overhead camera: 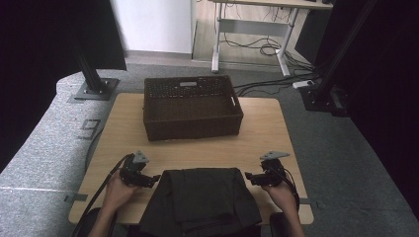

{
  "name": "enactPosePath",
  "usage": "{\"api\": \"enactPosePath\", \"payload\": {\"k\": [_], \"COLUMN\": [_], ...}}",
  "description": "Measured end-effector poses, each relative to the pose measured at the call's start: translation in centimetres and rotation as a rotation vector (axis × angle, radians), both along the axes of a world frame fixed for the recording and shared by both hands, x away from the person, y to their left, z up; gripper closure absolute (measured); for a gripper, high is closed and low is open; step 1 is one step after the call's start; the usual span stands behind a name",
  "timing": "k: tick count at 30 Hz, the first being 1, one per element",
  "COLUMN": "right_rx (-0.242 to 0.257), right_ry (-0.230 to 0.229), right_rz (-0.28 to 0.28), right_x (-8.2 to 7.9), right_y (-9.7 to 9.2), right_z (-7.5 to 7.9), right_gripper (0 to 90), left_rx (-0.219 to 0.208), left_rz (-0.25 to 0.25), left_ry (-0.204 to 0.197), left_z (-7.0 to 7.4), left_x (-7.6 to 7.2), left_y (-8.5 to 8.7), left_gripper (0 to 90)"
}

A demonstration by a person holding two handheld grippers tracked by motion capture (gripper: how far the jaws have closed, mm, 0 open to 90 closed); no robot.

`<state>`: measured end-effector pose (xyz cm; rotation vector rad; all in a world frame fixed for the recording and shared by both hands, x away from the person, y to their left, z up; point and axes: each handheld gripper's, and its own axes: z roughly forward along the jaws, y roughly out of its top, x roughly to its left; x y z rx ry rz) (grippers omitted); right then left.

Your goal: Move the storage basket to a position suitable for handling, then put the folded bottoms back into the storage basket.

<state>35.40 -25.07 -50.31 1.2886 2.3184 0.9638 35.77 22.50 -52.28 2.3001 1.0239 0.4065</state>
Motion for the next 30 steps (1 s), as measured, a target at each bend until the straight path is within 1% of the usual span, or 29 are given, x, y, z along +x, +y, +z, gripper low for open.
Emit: {"api": "enactPosePath", "payload": {"k": [3,5,6,7,8,9,10,12,13,15,16,17,18,19,20,21,25,28,29,30], "right_rx": [-0.004,-0.011,-0.022,-0.022,-0.035,-0.035,-0.035,-0.018,-0.01,-0.01,-0.011,-0.011,-0.01,-0.01,-0.014,-0.007,-0.013,-0.014,-0.013,-0.014], "right_ry": [-0.006,-0.002,-0.001,-0.001,0.003,0.003,0.001,0.004,0.01,0.009,0.0,0.0,-0.026,-0.026,-0.04,-0.049,-0.051,-0.051,-0.051,-0.051], "right_rz": [-0.018,-0.038,-0.047,-0.047,-0.048,-0.048,-0.048,-0.042,-0.045,-0.045,-0.044,-0.044,-0.043,-0.043,-0.043,-0.048,-0.047,-0.046,-0.046,-0.046], "right_x": [0.3,0.5,0.6,0.6,0.7,0.7,0.7,0.8,0.9,0.9,0.9,0.9,0.9,0.9,0.8,0.8,0.8,0.8,0.8,0.8], "right_y": [-0.4,-0.8,-1.1,-1.1,-1.4,-1.4,-1.5,-1.8,-1.9,-2.0,-2.1,-2.1,-2.2,-2.2,-2.2,-2.3,-2.3,-2.2,-2.2,-2.2], "right_z": [-0.7,-1.4,-2.1,-2.1,-2.9,-2.9,-3.2,-3.9,-4.1,-4.5,-4.9,-4.9,-5.2,-5.2,-5.3,-5.4,-5.4,-5.4,-5.4,-5.4], "right_gripper": [11.9,7.6,4.6,4.6,3.4,3.4,3.4,3.0,2.9,2.6,0.5,0.5,0.0,0.0,0.0,0.0,0.0,0.0,0.0,0.0], "left_rx": [0.018,0.038,0.041,0.041,0.016,0.016,-0.006,-0.033,-0.046,-0.06,-0.065,-0.065,-0.065,-0.065,-0.067,-0.066,-0.067,-0.072,-0.074,-0.08], "left_rz": [0.016,0.025,0.036,0.036,0.044,0.044,0.048,0.056,0.063,0.071,0.075,0.075,0.079,0.079,0.082,0.084,0.089,0.102,0.108,0.118], "left_ry": [0.008,0.014,0.016,0.016,0.025,0.025,0.03,0.035,0.021,0.001,-0.009,-0.009,-0.009,-0.009,-0.009,-0.009,-0.009,-0.014,-0.017,-0.025], "left_z": [-0.5,-0.9,-1.3,-1.3,-1.6,-1.6,-1.8,-2.2,-2.3,-2.5,-2.6,-2.6,-2.6,-2.6,-2.6,-2.6,-2.6,-2.6,-2.6,-2.5], "left_x": [0.3,0.4,0.6,0.6,0.7,0.7,0.7,0.8,0.8,0.7,0.6,0.6,0.5,0.5,0.5,0.5,0.5,0.5,0.5,0.6], "left_y": [0.1,0.2,0.4,0.4,0.6,0.6,0.7,0.8,0.9,1.0,1.0,1.0,1.0,1.0,1.0,1.0,1.0,1.0,1.0,1.1], "left_gripper": [2.2,0.3,0.0,0.0,0.0,0.0,0.0,0.0,0.0,0.0,0.0,0.0,0.0,0.0,0.0,0.0,0.0,0.7,1.9,5.4]}}
